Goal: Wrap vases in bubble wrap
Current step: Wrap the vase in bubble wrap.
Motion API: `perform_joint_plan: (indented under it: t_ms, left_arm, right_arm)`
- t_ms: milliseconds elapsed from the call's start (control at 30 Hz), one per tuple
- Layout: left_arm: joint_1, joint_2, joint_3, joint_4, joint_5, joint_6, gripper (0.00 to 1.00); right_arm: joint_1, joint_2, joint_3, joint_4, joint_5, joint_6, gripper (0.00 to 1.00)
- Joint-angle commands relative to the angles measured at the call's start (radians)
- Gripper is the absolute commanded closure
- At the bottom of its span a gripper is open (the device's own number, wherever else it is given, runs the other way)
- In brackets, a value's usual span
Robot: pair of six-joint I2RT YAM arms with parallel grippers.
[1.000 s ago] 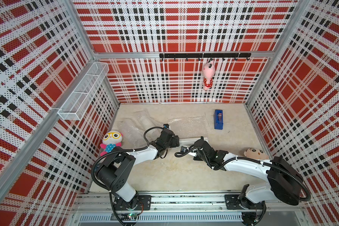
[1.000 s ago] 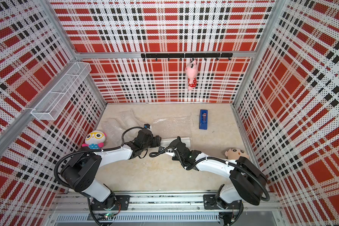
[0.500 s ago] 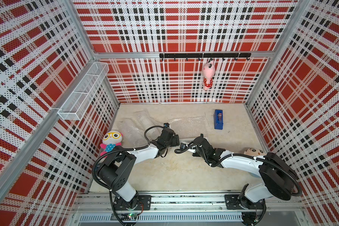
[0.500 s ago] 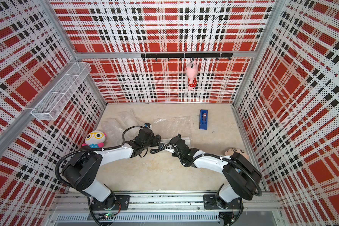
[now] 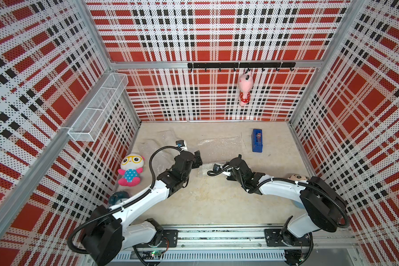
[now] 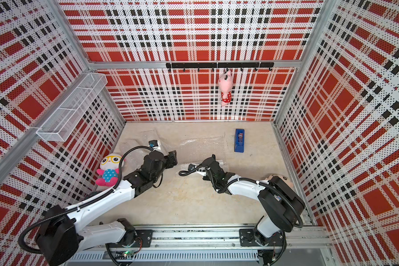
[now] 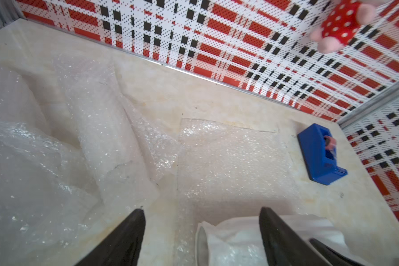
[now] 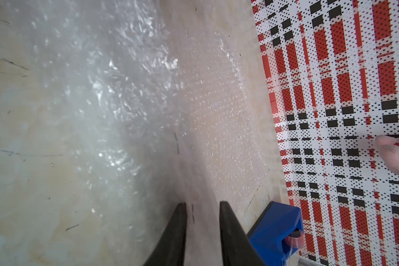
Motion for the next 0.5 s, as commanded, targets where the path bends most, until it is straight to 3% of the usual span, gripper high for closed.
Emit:
perform_joint_plan:
  t_ms: [0, 133, 333, 467]
  left_arm:
    - [-0.084, 0.014, -0.028, -0.066, -0.041, -0.049, 0.19]
    - [-0.118, 0.084, -0.033, -0.035, 0.036, -0.112, 0.19]
    - [-0.008, 0.157, -0.094, 0.133, 0.227, -0.142, 0.19]
    - [0.012, 0.210, -0.080, 0.167, 0.277, -0.131, 0.19]
  right_arm:
    - [-0.016, 0.032, 0.014, 0.025, -0.032, -0.020, 0.71]
    - [-0.031, 0.040, 0.018, 0.038, -0.056, -0.017, 0.70]
    - [-0.060, 0.047, 0.014, 0.073, -0.099, -0.005, 0.61]
    - [-0.074, 0.064, 0.021, 0.084, -0.104, 0.002, 0.61]
